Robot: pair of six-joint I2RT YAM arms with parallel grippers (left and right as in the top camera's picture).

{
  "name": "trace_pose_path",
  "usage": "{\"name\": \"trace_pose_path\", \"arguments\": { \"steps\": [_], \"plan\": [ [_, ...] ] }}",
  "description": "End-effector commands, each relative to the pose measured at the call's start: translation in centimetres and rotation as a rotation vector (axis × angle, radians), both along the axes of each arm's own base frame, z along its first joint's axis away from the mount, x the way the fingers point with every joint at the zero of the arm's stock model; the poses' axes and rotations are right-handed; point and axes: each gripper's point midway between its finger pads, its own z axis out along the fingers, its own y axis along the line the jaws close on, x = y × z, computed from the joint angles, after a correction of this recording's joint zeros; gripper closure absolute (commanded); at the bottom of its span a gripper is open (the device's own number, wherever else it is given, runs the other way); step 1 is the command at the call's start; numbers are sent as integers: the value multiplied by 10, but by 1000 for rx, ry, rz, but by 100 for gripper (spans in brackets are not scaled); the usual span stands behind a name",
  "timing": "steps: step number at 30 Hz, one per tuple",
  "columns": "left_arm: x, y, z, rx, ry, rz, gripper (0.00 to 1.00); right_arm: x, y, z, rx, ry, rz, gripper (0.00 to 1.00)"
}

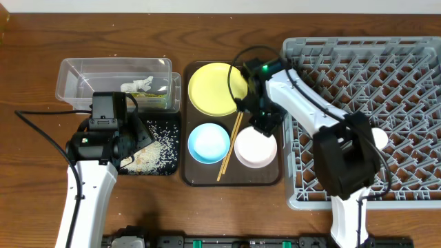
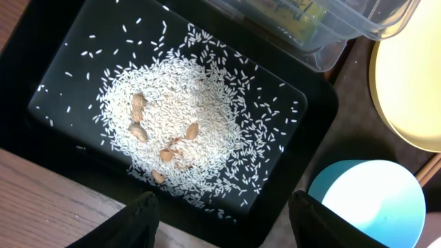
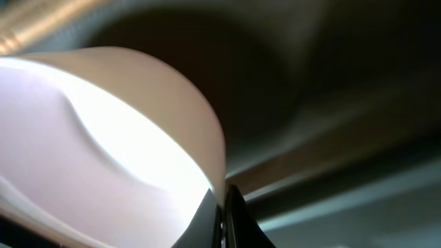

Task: Sort waste into correct bins and load items into the dishwasher rack
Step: 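Lift the pink bowl with the right gripper and place it in the rack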

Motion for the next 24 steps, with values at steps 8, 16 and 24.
{"name": "trace_pose_path", "arguments": {
  "steps": [8,16,24],
  "plan": [
    [0,3,4,9,-12,14,37,104,-50,165,152,-651,-363,99],
    [0,3,4,9,-12,14,36,143,-155,224,-274,-1055,-576,99],
    [0,3,4,9,-13,14,36,151,-184,230,-466,-1187,-734,99]
  ]
}}
